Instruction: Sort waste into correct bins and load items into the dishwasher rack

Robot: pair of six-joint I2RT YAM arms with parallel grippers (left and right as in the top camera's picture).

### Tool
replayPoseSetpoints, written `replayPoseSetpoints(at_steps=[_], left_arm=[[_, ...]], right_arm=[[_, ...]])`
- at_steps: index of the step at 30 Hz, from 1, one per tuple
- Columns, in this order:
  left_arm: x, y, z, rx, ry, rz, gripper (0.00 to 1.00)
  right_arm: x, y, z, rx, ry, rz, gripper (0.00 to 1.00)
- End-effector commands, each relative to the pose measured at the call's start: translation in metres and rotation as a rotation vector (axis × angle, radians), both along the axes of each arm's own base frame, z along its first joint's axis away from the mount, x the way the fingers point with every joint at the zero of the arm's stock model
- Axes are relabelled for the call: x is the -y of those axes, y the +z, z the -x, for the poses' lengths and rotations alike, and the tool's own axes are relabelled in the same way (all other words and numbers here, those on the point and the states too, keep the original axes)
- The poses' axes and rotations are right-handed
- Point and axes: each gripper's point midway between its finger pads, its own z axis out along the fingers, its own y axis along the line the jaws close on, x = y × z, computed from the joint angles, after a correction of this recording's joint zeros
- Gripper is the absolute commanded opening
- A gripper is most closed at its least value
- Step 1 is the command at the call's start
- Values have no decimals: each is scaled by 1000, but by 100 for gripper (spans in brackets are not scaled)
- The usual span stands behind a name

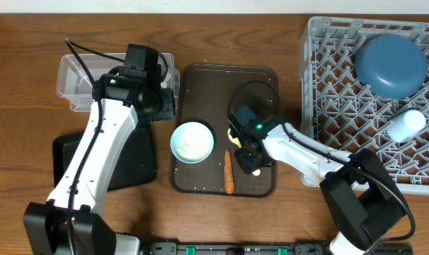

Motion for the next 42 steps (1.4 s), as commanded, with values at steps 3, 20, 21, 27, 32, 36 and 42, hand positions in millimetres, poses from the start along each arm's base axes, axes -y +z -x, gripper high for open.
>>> replayPoseSetpoints(at_steps=[3, 20, 21, 27, 32, 36, 42], left_arm=[[-3, -2, 2, -4, -2, -13, 46], [-3, -2, 2, -4, -2, -13, 46], [-3, -2, 2, -4, -2, -13, 46], [-3, -2, 2, -4, -2, -13, 46], [-3, -2, 2, -4, -2, -13, 46], [-3, -2, 2, -4, -2, -13, 46], [-3, -2, 2, -4, -2, -13, 46]], right_arm=[[0, -9, 7, -35, -28, 19, 1], [-11, 9, 2, -34, -63, -86, 1], [-10, 9, 0, -30, -66, -90, 1], [-25, 12, 11, -88, -29, -170, 1], [-38, 14, 19, -105, 4, -206, 1], [-39, 13, 22, -105, 14, -199, 6], [-37, 12, 21, -100, 13, -189, 7]])
